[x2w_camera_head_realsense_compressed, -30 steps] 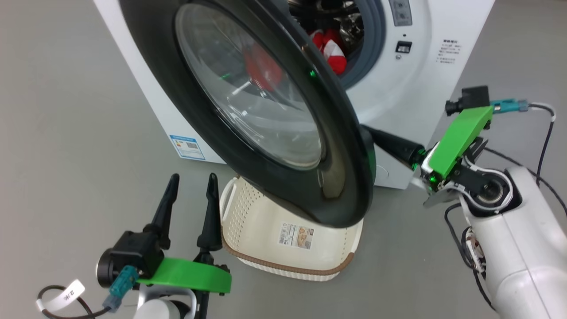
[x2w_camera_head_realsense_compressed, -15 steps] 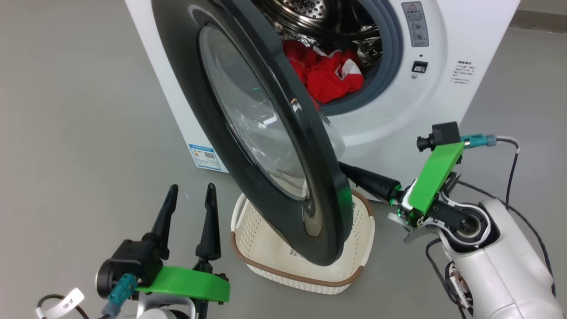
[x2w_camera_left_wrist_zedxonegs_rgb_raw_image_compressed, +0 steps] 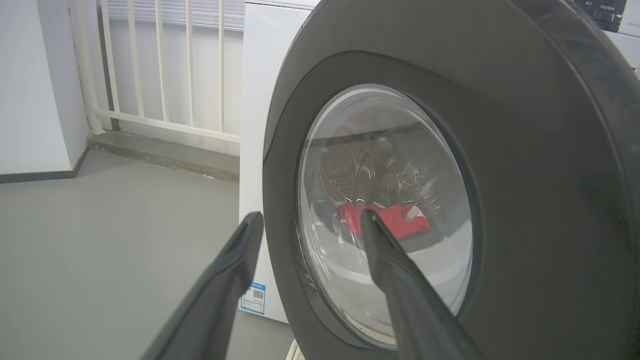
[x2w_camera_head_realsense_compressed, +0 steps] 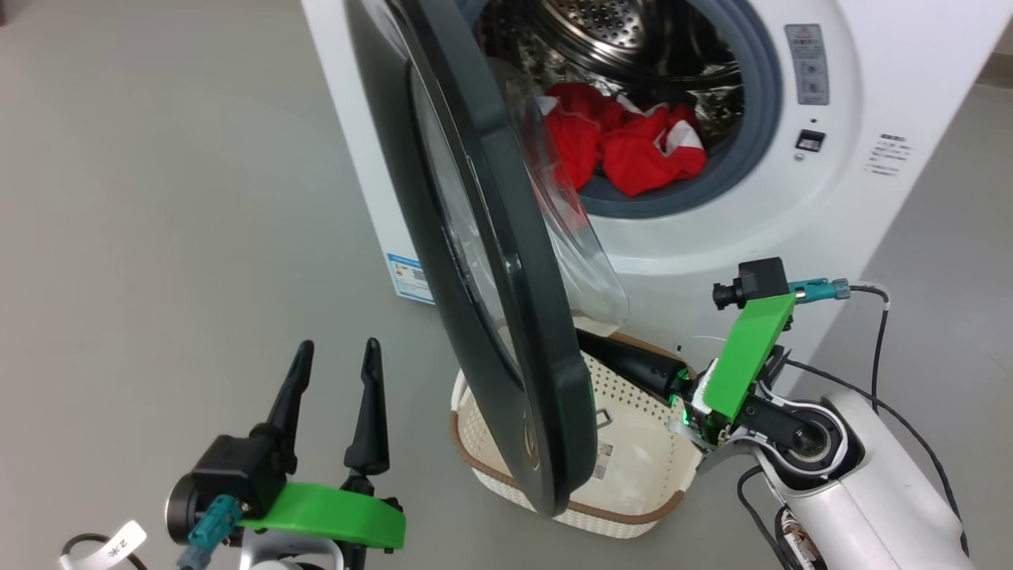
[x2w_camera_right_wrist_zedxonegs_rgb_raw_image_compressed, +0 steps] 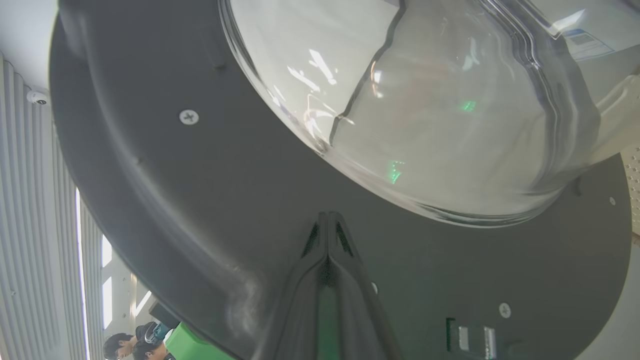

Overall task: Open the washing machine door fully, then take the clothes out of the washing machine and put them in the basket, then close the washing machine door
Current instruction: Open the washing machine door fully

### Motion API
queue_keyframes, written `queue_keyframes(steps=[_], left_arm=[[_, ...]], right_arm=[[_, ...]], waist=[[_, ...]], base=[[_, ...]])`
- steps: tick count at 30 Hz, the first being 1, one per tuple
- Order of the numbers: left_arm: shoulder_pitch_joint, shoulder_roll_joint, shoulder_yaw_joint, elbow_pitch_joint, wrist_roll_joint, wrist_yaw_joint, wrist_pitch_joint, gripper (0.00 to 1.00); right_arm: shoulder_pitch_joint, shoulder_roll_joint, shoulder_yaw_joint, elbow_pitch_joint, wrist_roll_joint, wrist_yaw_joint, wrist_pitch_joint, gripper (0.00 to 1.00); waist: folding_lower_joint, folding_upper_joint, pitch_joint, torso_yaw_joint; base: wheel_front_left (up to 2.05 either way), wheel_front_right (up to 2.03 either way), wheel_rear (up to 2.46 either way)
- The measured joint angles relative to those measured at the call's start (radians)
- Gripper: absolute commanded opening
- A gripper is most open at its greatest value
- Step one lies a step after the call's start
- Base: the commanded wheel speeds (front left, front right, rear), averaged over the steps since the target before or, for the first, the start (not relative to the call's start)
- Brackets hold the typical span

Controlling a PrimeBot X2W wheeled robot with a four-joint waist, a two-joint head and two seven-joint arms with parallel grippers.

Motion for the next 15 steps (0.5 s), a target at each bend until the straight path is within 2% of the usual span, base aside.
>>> queue_keyframes(steps=[15], left_arm=[[0.003, 0.003, -0.007, -0.01, -0.01, 0.014, 0.009, 1.0]], right_arm=[[0.0, -0.001, 0.075, -0.006, 0.038, 0.0, -0.017, 0.0]], waist=[[0.0, 0.0, -0.004, 0.082]], base=[[0.0, 0.0, 0.0]])
